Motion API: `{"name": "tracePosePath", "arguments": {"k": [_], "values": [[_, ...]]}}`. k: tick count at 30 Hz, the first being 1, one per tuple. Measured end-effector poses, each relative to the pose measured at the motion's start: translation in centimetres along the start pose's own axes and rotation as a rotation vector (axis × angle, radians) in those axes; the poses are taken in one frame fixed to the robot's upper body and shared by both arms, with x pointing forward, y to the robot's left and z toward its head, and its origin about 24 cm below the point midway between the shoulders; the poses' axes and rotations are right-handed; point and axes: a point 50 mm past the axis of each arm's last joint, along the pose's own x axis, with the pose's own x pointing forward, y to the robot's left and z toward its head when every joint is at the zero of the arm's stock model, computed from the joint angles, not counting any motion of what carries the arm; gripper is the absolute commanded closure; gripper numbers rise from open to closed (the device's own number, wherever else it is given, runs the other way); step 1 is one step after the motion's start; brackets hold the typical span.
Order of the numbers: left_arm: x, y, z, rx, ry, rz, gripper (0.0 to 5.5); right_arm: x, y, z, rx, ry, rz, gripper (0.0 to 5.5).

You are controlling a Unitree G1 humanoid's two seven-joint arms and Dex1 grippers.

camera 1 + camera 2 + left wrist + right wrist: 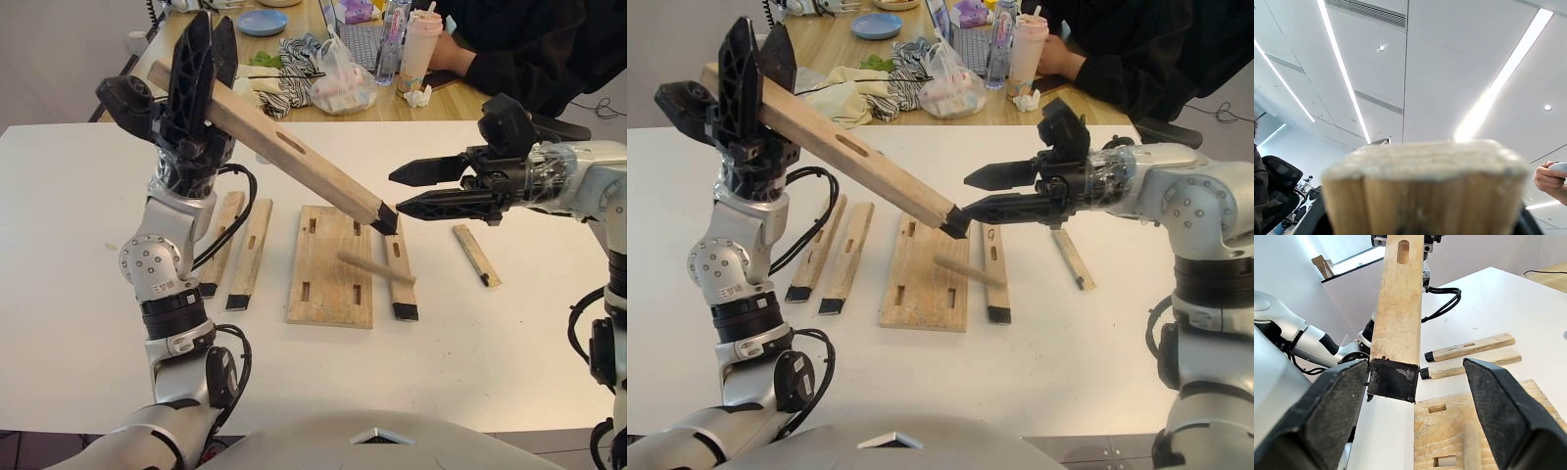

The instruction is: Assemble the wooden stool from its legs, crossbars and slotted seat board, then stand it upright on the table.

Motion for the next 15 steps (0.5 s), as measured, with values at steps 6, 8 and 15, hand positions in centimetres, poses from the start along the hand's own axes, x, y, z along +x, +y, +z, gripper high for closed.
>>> {"name": "tracePosePath", "arguments": {"k": [6,8,15], "values": [[-1.9,0.6,0.3,0.189,0.230,0.189,3.52,-0.1,-1.7,-5.4,0.060,0.025,-0.234,1.94],[-2.3,0.8,0.3,0.216,0.263,0.220,3.52,1.3,-1.4,-7.3,0.114,-0.008,-0.232,1.75],[-2.5,3.3,-3.1,0.214,0.431,0.254,3.52,2.7,-0.8,-6.5,0.161,-0.107,-0.187,0.84]]}}
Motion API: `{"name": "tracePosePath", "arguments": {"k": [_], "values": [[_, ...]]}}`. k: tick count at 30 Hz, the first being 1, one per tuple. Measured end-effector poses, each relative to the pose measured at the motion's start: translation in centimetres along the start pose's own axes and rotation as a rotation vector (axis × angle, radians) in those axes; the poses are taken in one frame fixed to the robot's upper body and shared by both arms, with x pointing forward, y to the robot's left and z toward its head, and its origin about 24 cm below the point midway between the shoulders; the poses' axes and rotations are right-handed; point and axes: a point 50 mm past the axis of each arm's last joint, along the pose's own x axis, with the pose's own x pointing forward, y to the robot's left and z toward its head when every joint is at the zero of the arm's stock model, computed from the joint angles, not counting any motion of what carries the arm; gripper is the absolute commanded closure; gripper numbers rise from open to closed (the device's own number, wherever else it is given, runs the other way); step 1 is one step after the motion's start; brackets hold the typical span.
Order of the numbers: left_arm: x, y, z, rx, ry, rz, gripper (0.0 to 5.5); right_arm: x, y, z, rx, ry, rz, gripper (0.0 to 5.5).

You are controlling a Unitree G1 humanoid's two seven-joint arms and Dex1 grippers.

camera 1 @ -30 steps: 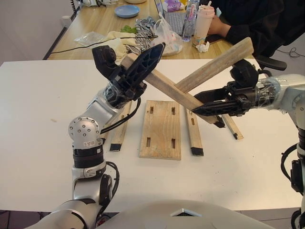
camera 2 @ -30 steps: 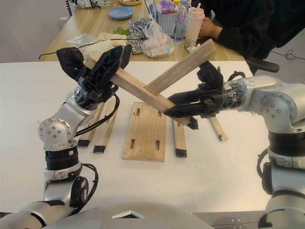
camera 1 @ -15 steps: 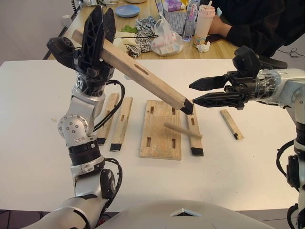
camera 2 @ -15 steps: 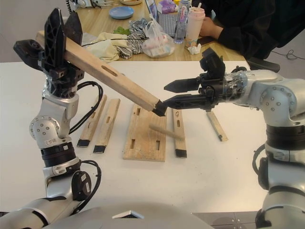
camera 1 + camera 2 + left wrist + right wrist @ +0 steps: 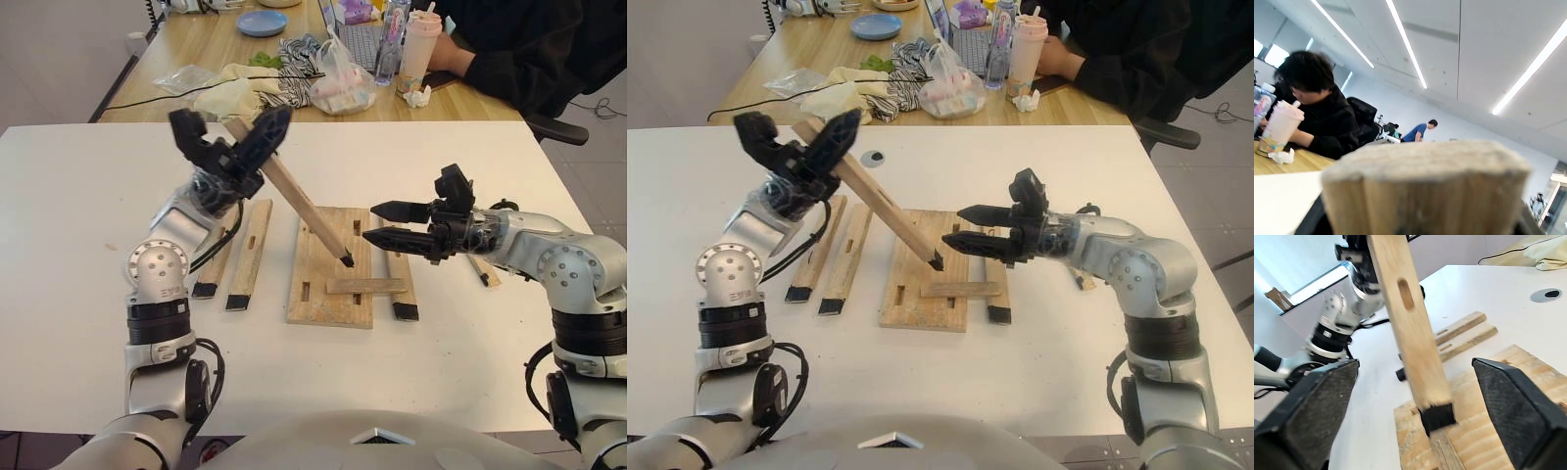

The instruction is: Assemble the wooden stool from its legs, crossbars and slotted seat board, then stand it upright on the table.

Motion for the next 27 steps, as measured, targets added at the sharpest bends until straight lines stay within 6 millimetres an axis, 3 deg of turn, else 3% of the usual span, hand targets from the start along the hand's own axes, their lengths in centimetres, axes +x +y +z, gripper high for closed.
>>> {"name": "tracePosePath", "arguments": {"k": [3,6,13,23,26,27], "values": [[1.4,-0.2,-1.0,-0.010,0.044,-0.065,3.52,0.9,0.3,1.3,0.032,-0.023,0.080,0.41],[2.5,-0.8,-0.6,-0.007,0.037,-0.130,3.52,1.5,0.0,1.1,0.067,0.016,0.111,0.10],[4.7,-2.2,0.5,-0.029,-0.004,-0.251,3.52,2.6,-0.9,-1.1,0.121,0.153,0.105,1.34],[3.6,-1.7,-0.6,-0.043,-0.008,-0.215,3.52,2.6,-1.2,-0.6,0.104,0.167,0.113,3.05],[3.5,-1.6,-0.5,-0.038,-0.018,-0.205,3.52,2.6,-1.3,-0.5,0.067,0.161,0.111,3.14],[3.5,-1.5,-0.5,-0.037,-0.018,-0.200,3.16,2.7,-1.3,-0.5,0.055,0.163,0.104,3.16]]}}
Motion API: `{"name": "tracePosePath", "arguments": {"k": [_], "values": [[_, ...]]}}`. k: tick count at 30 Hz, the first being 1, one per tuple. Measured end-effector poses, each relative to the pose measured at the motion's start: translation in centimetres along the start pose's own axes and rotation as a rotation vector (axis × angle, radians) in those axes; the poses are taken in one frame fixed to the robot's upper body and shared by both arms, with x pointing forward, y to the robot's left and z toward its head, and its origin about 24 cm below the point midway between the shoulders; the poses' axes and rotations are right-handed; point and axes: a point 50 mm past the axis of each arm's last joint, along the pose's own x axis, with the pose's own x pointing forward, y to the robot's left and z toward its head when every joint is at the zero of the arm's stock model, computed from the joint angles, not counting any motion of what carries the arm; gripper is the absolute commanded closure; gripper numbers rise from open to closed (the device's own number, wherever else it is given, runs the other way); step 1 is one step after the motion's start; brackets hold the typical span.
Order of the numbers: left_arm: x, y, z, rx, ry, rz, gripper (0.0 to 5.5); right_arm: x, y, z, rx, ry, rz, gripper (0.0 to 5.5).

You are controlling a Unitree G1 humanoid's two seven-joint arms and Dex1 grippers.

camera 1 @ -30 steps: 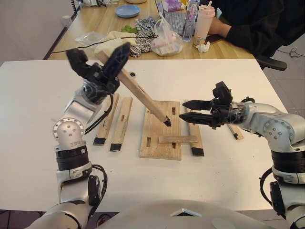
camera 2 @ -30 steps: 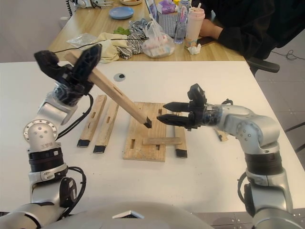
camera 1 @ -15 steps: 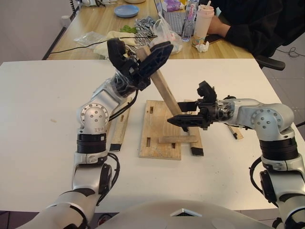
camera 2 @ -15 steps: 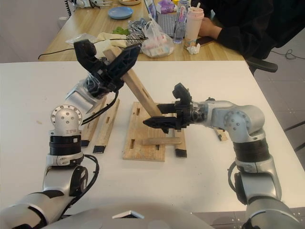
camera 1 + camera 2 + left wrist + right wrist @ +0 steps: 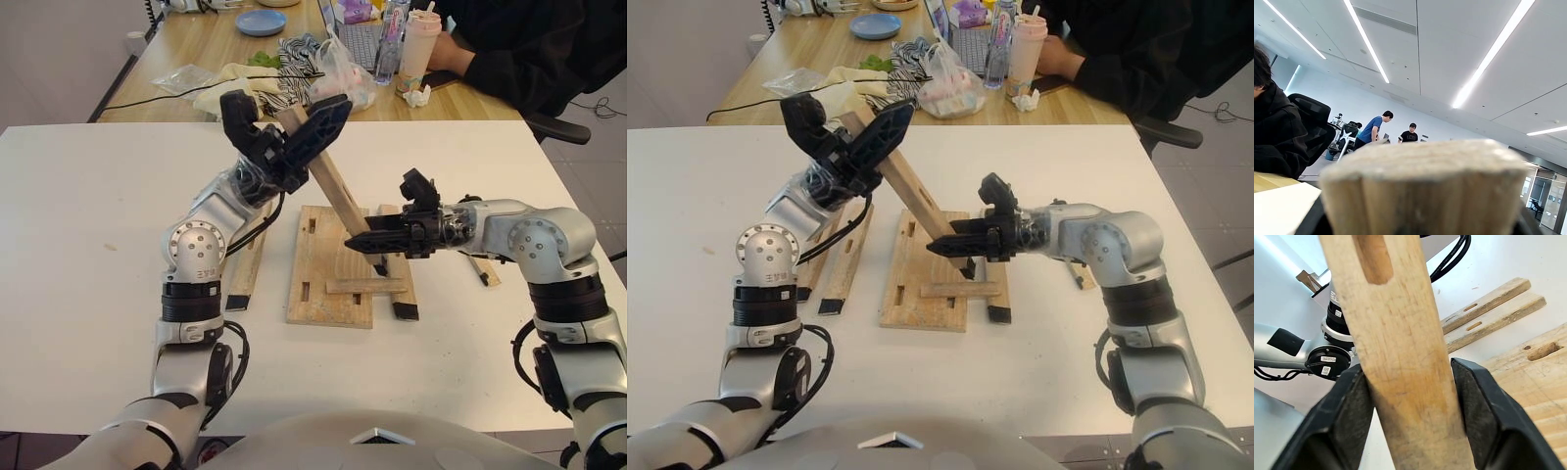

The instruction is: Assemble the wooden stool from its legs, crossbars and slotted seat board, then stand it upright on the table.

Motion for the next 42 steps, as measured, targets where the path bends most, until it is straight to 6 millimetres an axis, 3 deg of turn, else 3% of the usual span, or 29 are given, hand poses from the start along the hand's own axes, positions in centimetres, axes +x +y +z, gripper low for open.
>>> {"name": "tracePosePath", "arguments": {"k": [6,10,12,14,17,21,24,26,29,34,38,42], "values": [[0.0,0.9,0.0,0.053,0.051,0.105,2.37,0.3,-0.7,0.0,-0.074,0.011,-0.075,3.33],[-0.7,2.5,0.0,0.197,0.106,0.289,2.33,0.8,-2.1,0.0,-0.152,0.025,-0.165,3.38],[-2.0,4.7,1.5,0.380,0.120,0.506,2.33,0.6,-3.3,-0.8,-0.164,0.076,-0.255,3.48],[-2.6,5.4,2.8,0.466,0.074,0.591,2.33,0.6,-4.0,-1.3,-0.164,0.103,-0.289,3.48],[-4.2,5.7,5.4,0.583,-0.029,0.716,2.33,0.3,-5.2,-2.6,-0.150,0.166,-0.345,3.48],[-5.2,5.8,6.6,0.648,-0.066,0.816,2.33,0.3,-5.6,-3.5,-0.176,0.213,-0.376,3.48],[-5.0,5.6,5.7,0.644,-0.068,0.832,2.33,-0.1,-6.0,-4.0,-0.178,0.237,-0.417,3.48],[-5.9,5.1,4.7,0.643,-0.065,0.866,2.33,0.0,-6.3,-4.3,-0.205,0.279,-0.428,3.48],[-7.8,5.2,3.0,0.606,-0.048,0.951,2.33,0.4,-6.3,-4.4,-0.253,0.348,-0.412,2.82],[-8.6,4.6,1.1,0.571,-0.079,1.012,2.33,0.4,-6.8,-3.8,-0.272,0.392,-0.401,1.98],[-9.4,4.5,0.3,0.580,-0.097,1.054,2.33,-1.0,-6.2,-1.2,-0.343,0.373,-0.401,1.94],[-10.8,4.2,-0.1,0.586,-0.155,1.118,2.33,-4.2,-3.3,1.6,-0.480,0.411,-0.279,1.94]]}}
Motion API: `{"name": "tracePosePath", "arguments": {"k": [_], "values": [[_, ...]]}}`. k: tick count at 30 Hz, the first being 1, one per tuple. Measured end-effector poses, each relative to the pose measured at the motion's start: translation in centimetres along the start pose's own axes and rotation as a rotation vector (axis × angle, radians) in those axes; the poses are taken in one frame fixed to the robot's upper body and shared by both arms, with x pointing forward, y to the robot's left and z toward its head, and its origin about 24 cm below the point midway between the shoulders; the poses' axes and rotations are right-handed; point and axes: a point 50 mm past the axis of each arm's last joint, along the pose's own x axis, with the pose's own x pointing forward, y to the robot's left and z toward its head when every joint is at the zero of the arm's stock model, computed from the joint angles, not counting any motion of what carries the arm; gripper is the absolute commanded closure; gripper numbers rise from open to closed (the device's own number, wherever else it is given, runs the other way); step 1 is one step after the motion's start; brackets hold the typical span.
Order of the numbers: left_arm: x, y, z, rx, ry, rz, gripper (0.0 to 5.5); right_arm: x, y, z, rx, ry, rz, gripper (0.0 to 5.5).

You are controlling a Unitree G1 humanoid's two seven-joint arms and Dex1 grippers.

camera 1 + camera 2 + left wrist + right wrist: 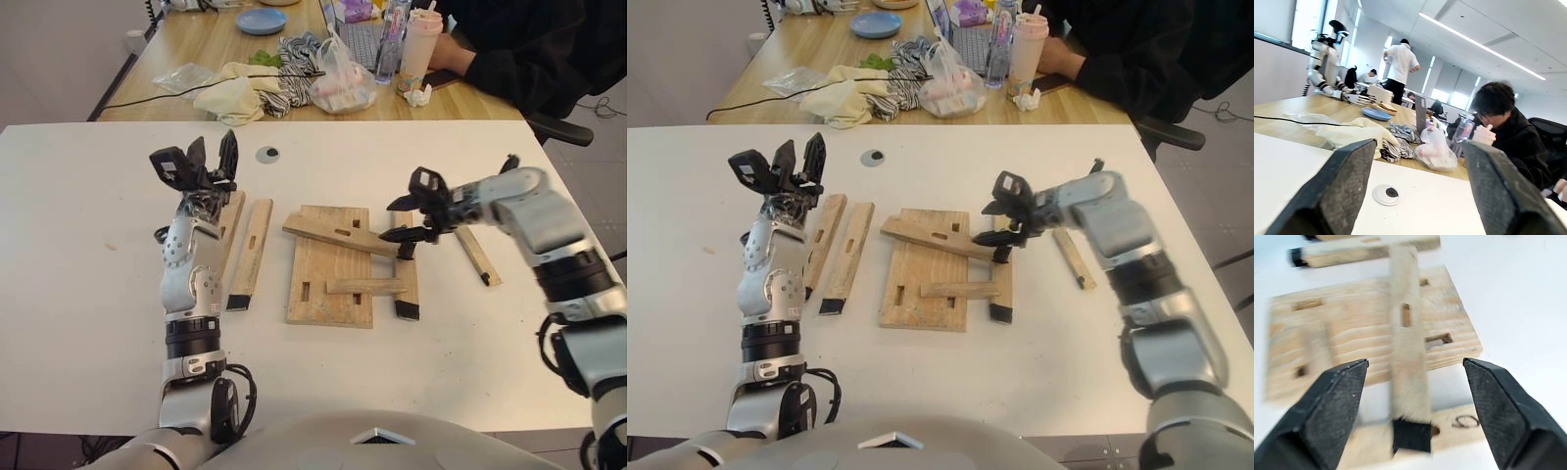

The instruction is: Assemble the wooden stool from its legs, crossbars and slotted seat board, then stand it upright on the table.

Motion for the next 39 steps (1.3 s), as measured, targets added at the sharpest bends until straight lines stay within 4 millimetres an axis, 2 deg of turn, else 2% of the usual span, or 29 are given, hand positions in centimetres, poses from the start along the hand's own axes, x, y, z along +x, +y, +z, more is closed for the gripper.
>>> {"name": "tracePosePath", "arguments": {"k": [2,4,6,11,15,17,21,29,35,38,39], "values": [[-0.2,0.0,-0.2,-0.002,-0.002,0.016,2.33,-0.9,1.0,0.3,-0.057,-0.001,0.101,1.94],[-0.2,0.0,-0.2,-0.002,-0.013,0.021,2.33,-1.9,1.6,-0.4,-0.093,0.044,0.154,1.94],[-0.2,-0.2,-0.3,-0.011,-0.020,0.025,2.33,-1.7,2.2,-1.4,-0.118,0.086,0.187,1.94],[-0.5,-0.1,-0.8,-0.013,0.000,0.028,2.33,1.0,4.0,-2.7,-0.163,0.122,0.206,1.94],[0.2,-0.2,-0.9,0.009,0.034,0.000,2.33,2.9,5.6,-3.8,-0.127,0.098,0.211,1.94],[0.8,-0.6,-0.6,0.008,0.030,-0.028,2.33,3.4,6.1,-4.8,-0.101,0.125,0.223,2.22],[1.3,-1.0,-0.7,0.008,0.041,-0.063,2.33,4.0,5.7,-5.6,-0.075,0.134,0.187,2.83],[1.4,-1.5,-0.9,-0.005,0.031,-0.059,2.33,4.0,5.0,-5.2,-0.105,0.155,0.192,4.14],[1.1,-1.4,-1.3,-0.022,0.031,-0.020,2.33,4.0,4.2,-4.7,-0.224,0.177,0.174,4.25],[1.1,-2.0,-0.9,-0.015,0.030,-0.046,2.33,4.0,4.2,-4.2,-0.333,0.153,0.167,4.25],[1.0,-2.2,-0.8,-0.008,0.031,-0.066,2.14,4.0,4.1,-3.9,-0.362,0.136,0.145,4.25]]}}
